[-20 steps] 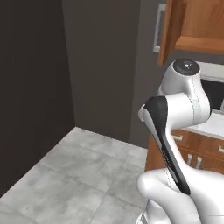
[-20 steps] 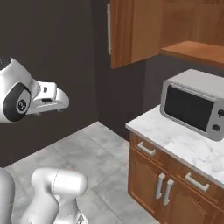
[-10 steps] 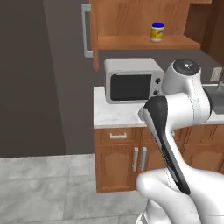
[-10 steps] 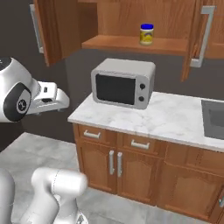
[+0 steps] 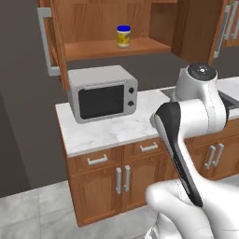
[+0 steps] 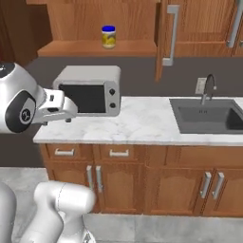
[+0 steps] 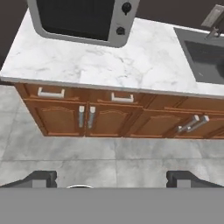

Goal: Move the condiment bottle and mayonnaise from the cabinet to the dining counter.

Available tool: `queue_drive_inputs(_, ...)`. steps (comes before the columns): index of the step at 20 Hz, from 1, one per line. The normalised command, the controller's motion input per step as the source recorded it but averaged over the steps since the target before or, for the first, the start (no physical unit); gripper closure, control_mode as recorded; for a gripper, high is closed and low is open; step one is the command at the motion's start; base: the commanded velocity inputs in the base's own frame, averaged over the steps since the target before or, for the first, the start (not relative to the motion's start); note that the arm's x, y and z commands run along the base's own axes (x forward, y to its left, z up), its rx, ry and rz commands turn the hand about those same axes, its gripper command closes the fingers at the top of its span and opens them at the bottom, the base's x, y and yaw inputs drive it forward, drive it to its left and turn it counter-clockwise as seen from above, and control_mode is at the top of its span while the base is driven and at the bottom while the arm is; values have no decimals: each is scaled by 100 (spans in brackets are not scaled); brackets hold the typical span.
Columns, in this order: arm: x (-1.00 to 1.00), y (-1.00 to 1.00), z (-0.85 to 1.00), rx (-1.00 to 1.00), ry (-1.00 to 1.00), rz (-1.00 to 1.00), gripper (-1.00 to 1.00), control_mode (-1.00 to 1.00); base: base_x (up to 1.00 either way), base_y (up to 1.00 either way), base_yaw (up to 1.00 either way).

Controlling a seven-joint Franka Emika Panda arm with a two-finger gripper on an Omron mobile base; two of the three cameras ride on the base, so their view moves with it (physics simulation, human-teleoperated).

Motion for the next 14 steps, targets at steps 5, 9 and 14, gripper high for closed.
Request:
queue_drive_inputs(5,0,0,0,0,0,0,-100,100,86,13,-18)
queue_drive_inputs(9,0,0,0,0,0,0,-100,100,92,4,-5)
queue_drive_inputs(14,0,0,0,0,0,0,-100,100,97,0,4)
